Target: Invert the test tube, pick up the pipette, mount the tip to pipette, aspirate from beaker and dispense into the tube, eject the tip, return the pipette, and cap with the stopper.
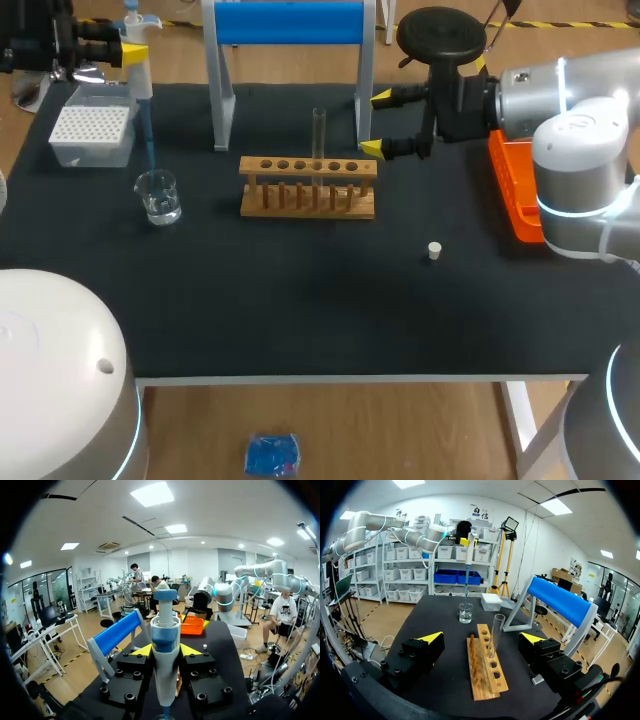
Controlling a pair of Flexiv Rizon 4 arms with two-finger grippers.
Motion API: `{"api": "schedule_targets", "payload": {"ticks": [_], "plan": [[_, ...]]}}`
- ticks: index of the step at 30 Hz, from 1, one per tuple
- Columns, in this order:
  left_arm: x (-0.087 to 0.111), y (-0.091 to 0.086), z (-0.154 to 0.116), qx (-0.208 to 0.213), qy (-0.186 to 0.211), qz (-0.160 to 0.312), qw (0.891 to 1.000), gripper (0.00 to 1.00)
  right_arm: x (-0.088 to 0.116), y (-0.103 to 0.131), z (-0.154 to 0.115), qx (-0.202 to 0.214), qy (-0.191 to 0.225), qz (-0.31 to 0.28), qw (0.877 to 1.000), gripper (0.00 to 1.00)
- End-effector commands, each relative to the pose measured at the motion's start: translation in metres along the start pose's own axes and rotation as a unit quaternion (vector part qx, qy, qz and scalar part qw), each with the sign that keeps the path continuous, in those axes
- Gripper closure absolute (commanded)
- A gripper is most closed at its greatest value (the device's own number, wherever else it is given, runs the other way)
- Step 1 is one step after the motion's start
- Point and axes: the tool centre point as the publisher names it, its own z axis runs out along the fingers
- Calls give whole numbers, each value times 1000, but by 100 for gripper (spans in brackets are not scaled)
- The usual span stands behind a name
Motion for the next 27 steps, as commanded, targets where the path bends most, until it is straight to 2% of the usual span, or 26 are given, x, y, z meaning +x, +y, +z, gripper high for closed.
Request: {"api": "schedule_targets", "payload": {"ticks": [1,9,27], "plan": [[7,-7,-2,-3,-8,2,1000,100,0,0,0,0,0,0,1000,0],[13,-2,-10,-2,-13,-4,1000,100,0,0,0,0,0,0,1000,0],[13,-2,-10,-2,-13,-4,1000,100,0,0,0,0,0,0,1000,0]]}}
